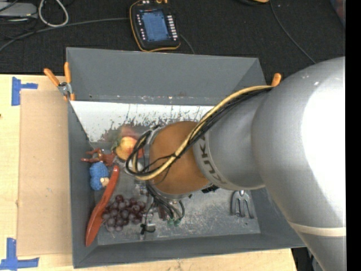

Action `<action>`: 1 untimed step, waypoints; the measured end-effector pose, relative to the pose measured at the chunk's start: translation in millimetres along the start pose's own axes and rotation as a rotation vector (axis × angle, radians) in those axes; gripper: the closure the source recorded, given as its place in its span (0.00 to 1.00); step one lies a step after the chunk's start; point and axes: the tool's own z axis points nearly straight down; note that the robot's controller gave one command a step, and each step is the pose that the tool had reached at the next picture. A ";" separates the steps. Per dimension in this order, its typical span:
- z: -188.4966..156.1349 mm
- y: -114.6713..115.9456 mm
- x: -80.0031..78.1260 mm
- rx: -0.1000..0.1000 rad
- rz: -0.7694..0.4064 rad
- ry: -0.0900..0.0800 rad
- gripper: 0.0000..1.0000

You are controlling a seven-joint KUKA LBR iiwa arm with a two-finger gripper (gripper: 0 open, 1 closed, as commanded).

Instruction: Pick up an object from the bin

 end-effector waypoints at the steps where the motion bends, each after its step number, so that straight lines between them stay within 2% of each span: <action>1: -80.7 10.1 -31.1 0.002 -0.234 -0.018 0.00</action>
Offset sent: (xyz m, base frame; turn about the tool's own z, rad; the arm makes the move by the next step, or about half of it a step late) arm 0.0008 0.0074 -0.0194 -0.0364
